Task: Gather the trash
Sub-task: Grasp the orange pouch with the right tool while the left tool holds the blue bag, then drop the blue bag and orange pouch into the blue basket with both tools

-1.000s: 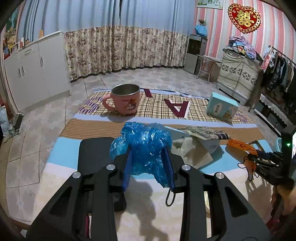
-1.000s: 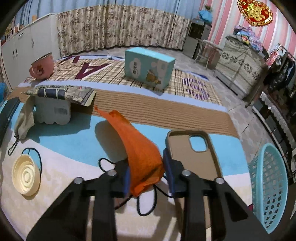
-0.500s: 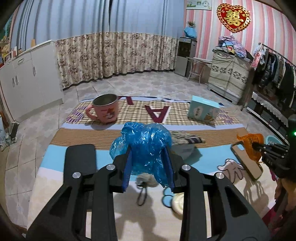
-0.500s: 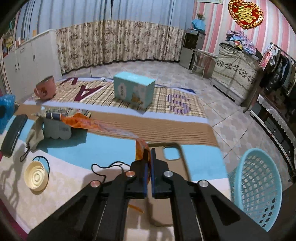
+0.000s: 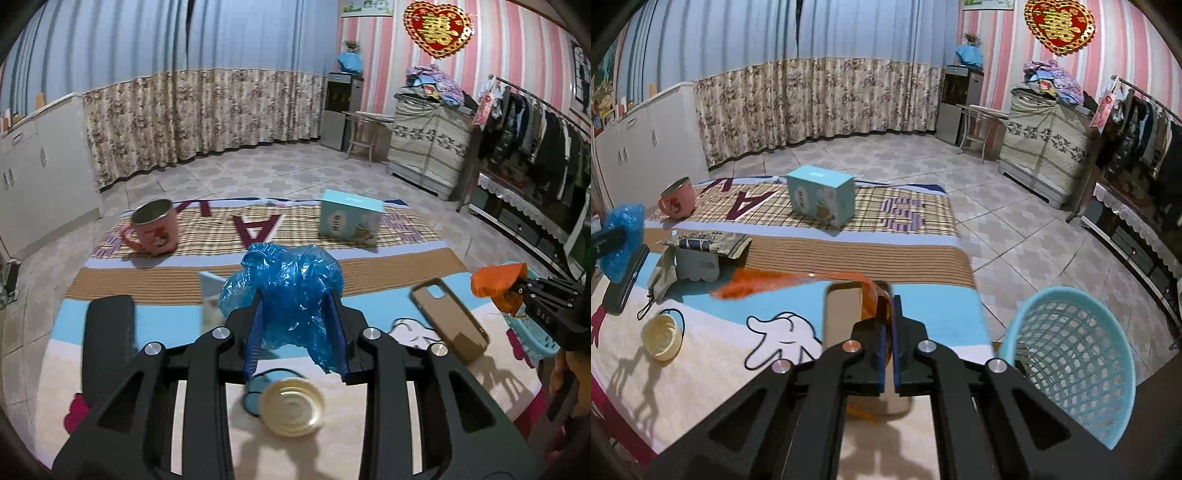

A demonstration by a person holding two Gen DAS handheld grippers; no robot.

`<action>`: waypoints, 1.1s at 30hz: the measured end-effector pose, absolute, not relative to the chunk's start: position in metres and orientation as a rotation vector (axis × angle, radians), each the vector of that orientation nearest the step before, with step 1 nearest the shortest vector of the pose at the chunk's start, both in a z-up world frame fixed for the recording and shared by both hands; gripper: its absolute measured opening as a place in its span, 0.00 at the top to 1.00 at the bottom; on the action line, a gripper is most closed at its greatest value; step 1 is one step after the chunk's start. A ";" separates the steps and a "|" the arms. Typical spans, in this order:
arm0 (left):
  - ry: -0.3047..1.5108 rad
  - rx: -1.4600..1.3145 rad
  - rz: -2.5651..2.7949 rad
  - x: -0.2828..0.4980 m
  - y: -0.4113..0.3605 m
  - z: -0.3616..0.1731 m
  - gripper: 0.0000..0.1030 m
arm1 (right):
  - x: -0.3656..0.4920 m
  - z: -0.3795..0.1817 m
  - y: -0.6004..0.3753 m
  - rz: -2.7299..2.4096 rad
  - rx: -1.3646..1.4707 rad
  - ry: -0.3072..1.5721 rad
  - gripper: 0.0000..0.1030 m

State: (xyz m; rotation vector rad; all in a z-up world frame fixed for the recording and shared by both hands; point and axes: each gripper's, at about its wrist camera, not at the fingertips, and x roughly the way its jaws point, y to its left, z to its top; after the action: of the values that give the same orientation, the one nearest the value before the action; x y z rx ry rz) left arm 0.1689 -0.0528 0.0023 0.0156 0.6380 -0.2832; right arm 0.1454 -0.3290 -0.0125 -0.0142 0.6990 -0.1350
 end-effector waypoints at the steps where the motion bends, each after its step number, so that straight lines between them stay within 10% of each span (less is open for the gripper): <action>1: 0.639 0.015 -0.296 0.168 -0.059 0.002 0.71 | 0.143 -0.011 -0.333 -0.139 -0.011 0.697 0.98; 33: 0.666 0.175 -0.767 0.125 -0.364 -0.019 0.70 | 0.044 -0.021 -0.551 -0.468 0.162 0.716 0.98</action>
State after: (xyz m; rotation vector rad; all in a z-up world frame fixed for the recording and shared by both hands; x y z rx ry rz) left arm 0.1250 -0.3639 -0.0185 0.1750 0.6657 -0.7672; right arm 0.0437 -0.5506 -0.0212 0.1621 0.7156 -0.4679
